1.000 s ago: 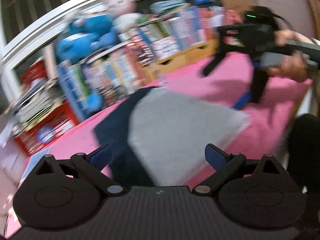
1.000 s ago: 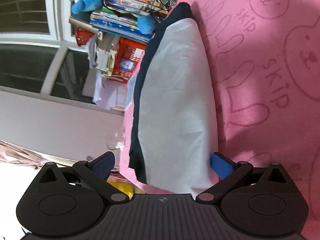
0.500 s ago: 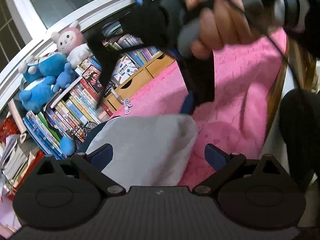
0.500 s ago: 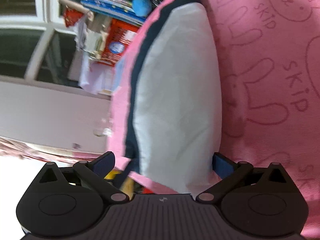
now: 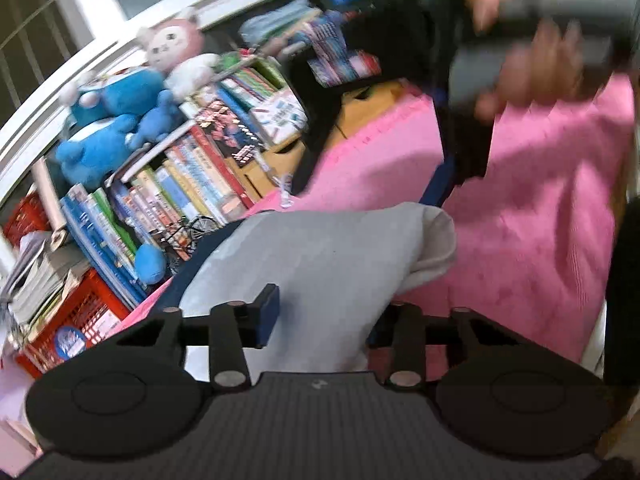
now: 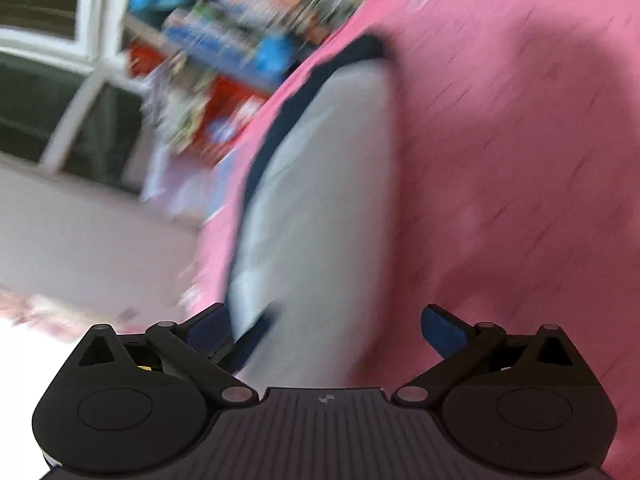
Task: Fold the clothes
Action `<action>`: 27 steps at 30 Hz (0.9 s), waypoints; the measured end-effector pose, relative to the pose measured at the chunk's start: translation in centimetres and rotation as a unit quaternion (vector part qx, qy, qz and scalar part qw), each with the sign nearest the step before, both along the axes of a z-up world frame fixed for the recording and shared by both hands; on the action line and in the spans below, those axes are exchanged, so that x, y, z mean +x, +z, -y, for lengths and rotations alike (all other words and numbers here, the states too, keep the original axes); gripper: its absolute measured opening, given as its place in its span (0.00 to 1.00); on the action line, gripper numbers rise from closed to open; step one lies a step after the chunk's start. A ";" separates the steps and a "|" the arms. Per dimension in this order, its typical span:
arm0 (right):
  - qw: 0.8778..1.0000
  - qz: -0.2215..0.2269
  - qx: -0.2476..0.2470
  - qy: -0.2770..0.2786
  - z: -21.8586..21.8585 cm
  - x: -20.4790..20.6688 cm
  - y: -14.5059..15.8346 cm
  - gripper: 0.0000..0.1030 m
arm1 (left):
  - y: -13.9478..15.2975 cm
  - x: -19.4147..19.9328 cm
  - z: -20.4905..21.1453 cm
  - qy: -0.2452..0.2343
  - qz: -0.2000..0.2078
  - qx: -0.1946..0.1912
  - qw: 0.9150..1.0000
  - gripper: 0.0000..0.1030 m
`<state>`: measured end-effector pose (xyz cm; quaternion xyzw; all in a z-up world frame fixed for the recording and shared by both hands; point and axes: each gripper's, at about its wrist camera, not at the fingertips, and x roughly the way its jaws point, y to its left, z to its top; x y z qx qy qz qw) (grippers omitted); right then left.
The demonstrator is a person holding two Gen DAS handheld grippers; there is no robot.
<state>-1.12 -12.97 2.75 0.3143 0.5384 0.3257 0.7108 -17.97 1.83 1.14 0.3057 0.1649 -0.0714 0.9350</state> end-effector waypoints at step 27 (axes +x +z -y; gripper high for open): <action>0.993 0.114 0.023 0.010 -8.1 13.2 0.7 0.31 | 3.7 0.1 -3.0 0.016 0.016 -0.140 0.990 0.22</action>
